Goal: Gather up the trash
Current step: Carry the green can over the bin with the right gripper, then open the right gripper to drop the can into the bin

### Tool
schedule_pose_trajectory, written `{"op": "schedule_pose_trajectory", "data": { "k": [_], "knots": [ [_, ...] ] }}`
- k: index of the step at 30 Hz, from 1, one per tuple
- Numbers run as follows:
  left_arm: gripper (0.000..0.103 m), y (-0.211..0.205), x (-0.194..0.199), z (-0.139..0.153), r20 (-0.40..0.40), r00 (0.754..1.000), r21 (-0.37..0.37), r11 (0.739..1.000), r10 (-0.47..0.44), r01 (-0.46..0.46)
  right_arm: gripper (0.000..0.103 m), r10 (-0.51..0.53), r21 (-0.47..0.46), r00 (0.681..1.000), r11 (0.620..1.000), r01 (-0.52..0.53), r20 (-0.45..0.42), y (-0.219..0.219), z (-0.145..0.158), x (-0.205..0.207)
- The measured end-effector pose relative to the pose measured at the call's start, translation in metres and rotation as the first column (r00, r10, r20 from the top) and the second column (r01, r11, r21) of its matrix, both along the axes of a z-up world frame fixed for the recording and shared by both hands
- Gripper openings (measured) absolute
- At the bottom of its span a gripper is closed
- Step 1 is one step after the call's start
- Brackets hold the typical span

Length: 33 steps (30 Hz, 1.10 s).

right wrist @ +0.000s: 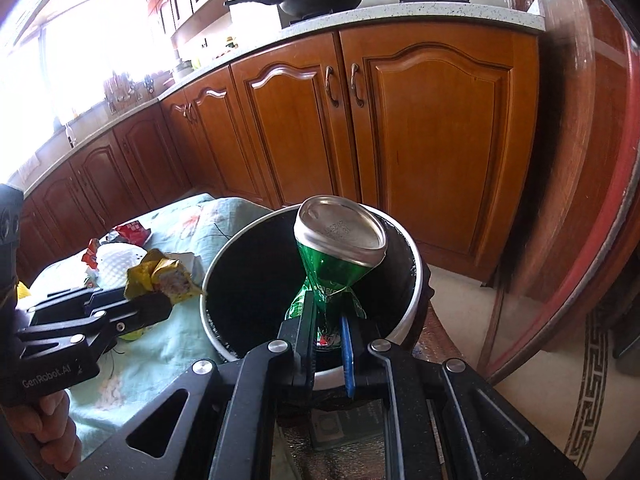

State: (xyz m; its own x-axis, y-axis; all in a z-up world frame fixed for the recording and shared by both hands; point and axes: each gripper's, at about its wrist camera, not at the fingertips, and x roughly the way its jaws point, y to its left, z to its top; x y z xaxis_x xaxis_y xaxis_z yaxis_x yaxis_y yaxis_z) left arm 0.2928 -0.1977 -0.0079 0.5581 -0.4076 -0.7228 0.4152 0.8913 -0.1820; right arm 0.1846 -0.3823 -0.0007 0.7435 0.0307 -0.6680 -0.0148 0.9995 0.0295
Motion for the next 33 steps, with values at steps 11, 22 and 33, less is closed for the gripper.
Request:
{"op": "schedule_pose_trajectory", "data": {
  "k": [11,22,33],
  "knots": [
    [0.033,-0.029,0.044,-0.005,-0.05,0.999,0.032,0.999,-0.011,0.013,0.01,0.01,-0.011,0.998,1.0,-0.011,-0.062,-0.014,-0.013,0.028],
    [0.064,-0.035,0.025,-0.005,-0.026,1.0,0.023,1.0,0.002,-0.002,0.019,-0.021,0.044,0.998,0.999,0.023,-0.06,-0.027,-0.014,0.029],
    [0.073,0.024,-0.061,0.008,0.048,0.995,-0.064,0.994,0.088,-0.085,0.08,-0.031,0.145,0.999,0.989,0.029,0.014,-0.009,-0.009,-0.014]
  ]
}}
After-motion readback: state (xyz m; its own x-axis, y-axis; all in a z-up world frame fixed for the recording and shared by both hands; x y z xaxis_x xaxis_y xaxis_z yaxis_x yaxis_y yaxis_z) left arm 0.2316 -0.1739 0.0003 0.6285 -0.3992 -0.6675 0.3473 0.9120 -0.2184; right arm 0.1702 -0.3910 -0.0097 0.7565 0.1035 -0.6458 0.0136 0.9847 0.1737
